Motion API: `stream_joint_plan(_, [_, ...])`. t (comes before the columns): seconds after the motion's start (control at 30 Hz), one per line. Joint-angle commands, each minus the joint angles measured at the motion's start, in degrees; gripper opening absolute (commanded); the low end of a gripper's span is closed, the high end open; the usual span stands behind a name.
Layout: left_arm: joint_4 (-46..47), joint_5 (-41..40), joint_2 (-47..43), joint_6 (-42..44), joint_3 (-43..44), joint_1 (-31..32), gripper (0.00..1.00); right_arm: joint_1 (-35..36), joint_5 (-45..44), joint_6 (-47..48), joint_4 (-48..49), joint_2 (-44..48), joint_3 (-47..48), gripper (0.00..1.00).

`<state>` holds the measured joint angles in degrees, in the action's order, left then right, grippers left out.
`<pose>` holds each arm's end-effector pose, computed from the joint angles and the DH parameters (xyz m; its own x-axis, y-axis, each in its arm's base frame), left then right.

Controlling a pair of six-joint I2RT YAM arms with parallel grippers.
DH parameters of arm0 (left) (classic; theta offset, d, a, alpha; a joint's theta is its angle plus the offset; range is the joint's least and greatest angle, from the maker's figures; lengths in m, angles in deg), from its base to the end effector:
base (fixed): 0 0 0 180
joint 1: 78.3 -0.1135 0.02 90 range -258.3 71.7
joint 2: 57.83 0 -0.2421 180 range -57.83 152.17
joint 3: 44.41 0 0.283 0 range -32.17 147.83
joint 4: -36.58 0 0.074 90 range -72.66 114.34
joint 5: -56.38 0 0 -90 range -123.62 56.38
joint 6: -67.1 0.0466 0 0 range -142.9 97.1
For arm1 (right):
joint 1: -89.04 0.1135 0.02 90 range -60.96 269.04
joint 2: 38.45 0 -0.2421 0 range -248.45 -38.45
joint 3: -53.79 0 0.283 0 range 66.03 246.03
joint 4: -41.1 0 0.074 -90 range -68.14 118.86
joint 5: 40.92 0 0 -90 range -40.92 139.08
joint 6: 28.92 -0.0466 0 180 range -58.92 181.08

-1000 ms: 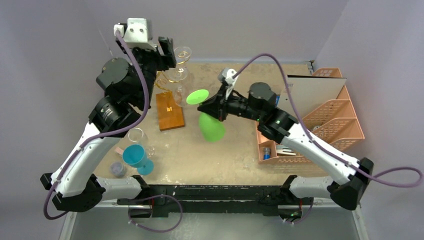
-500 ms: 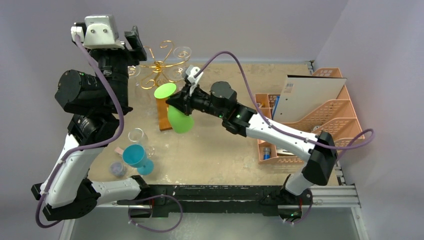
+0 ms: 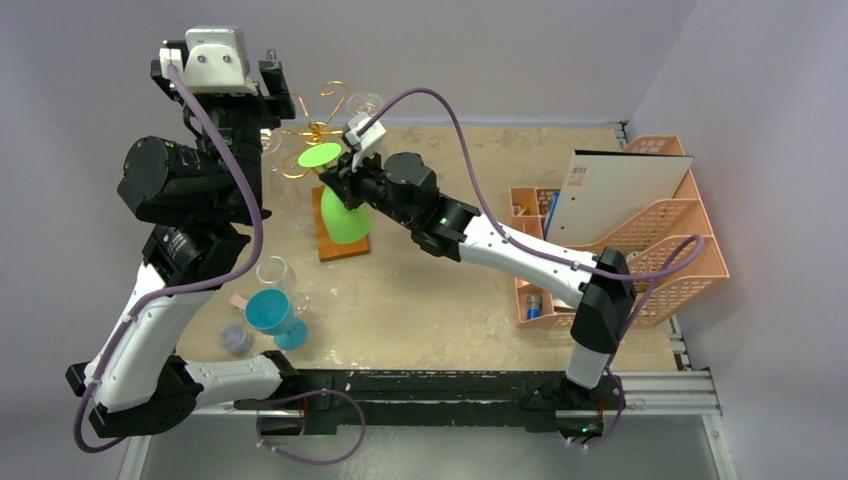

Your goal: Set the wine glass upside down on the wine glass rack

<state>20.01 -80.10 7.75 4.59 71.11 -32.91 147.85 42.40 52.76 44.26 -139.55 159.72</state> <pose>0.1579 -0.1120 0.6089 0.3726 0.0749 -0.9250 -0.1207 0.9922 0.0317 0.2469 0.3973 0.3916 -0.0431 0.2063 -0.9775 -0.7921 0.5892 0.1593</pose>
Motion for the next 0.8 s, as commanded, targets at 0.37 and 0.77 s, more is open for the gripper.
stream_joint_plan(0.37, [-1.0,2.6,-1.3,-2.1,2.4,-0.2,0.68,0.8,-7.3,2.1,3.2,-5.2,7.1,0.00])
stream_joint_plan(0.77, [-2.0,2.4,-2.0,-2.7,1.7,-0.2,0.68,0.7,-5.0,2.8,0.8,-9.0,11.5,0.00])
